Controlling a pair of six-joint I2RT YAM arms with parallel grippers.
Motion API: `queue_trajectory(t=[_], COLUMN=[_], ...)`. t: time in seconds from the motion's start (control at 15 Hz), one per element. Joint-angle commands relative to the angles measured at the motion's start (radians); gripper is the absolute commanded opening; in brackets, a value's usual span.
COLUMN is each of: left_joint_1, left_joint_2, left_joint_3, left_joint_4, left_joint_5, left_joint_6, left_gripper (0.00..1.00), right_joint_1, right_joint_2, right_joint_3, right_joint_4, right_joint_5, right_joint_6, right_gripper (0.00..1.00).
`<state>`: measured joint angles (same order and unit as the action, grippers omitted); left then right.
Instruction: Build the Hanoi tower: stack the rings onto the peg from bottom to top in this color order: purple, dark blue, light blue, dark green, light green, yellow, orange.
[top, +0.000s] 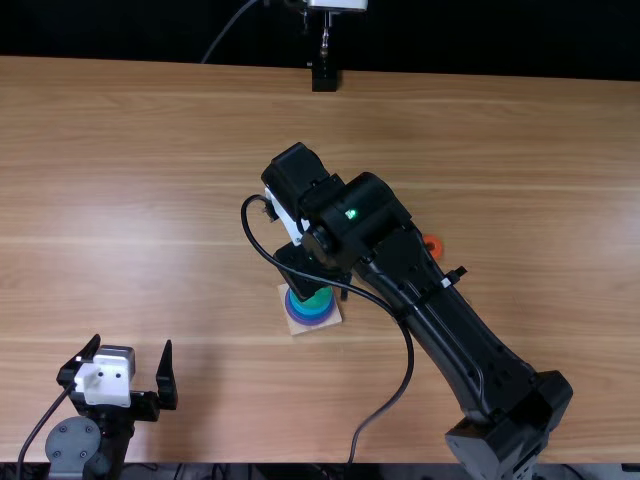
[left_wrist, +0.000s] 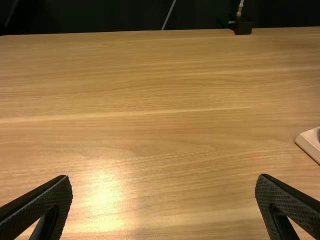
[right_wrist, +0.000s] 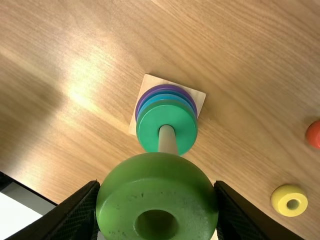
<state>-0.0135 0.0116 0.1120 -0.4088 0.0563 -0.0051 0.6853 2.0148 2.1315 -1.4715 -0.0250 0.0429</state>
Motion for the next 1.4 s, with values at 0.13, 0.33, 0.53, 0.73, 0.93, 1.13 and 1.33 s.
queue_trajectory(t=[0.13, 0.33, 0.53, 0.73, 0.93, 1.13, 1.33], left_joint_1=[-0.008, -0.008, -0.008, -0.008, -0.009, -0.008, -0.008], left_joint_2=[-0.012, -0.012, -0.012, -0.012, -0.012, -0.012, -0.012], left_joint_3=[-0.112, -0.112, -0.112, -0.112, -0.112, -0.112, -0.112], left_joint_4=[-0.077, -0.077, -0.077, -0.077, -0.077, -0.077, -0.077], left_joint_5=[0.006, 0.004, 0.004, 0.004, 0.004, 0.004, 0.004], left_joint_6=[-0.006, -0.006, -0.006, -0.006, -0.006, -0.006, -0.006], left_gripper=[1.0, 1.0, 1.0, 1.0, 1.0, 1.0, 1.0], right_joint_1=[-0.006, -0.026, -0.032, -0.032, -0.027, -0.024, -0.024], right_joint_2=[-0.002, 0.013, 0.013, 0.013, 0.015, 0.025, 0.042], right_joint_3=[-0.008, -0.005, 0.004, 0.004, -0.005, 0.004, -0.005], right_joint_4=[0.003, 0.003, 0.003, 0.005, 0.005, 0.007, 0.005], right_joint_5=[0.007, 0.007, 0.008, 0.008, 0.007, 0.003, 0.008], right_joint_6=[0.001, -0.002, -0.002, -0.004, 0.001, 0.005, 0.005], right_gripper=[0.0, 0.0, 0.0, 0.0, 0.0, 0.27, 1.0])
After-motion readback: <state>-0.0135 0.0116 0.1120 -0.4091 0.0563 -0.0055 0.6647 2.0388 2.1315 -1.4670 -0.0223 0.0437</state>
